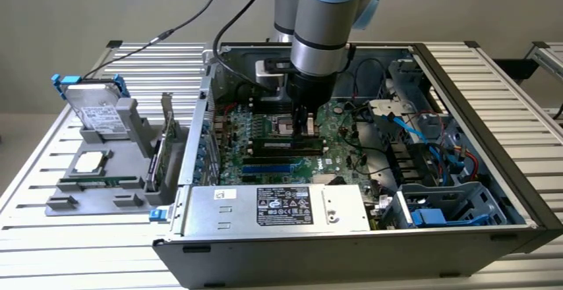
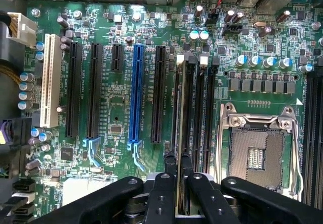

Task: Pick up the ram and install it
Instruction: 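Insert the ram into the slot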

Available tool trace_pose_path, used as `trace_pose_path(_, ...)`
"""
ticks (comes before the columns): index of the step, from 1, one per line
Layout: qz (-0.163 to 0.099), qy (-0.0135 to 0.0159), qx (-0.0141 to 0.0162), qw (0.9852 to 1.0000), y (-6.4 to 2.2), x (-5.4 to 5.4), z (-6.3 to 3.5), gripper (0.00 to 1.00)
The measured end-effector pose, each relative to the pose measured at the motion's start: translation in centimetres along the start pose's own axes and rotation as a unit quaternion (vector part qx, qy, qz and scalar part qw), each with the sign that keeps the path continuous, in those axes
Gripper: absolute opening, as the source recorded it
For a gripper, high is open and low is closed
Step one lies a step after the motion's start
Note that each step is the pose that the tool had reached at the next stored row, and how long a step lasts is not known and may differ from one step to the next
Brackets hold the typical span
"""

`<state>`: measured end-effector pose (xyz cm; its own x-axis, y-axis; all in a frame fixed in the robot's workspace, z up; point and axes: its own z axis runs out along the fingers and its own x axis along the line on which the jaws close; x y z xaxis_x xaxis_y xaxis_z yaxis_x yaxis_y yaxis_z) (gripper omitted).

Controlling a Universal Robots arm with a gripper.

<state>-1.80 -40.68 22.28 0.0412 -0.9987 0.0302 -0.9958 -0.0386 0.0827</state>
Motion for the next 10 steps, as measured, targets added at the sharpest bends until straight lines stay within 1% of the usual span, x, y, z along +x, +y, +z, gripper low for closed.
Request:
trace_pose_path(2, 0.000, 0.0021, -0.0001, 1.0000, 0.02, -0.01, 0.00, 0.15)
trace_pose_path(7, 0.001, 0.0128, -0.0005, 0.9999, 0.08, -0.10, 0.00, 0.15)
trace_pose_path(8, 0.001, 0.0145, -0.0006, 0.9999, 0.08, -0.13, 0.00, 0.15)
trace_pose_path(10, 0.001, 0.0160, -0.0006, 0.9999, 0.09, -0.19, -0.06, 0.15)
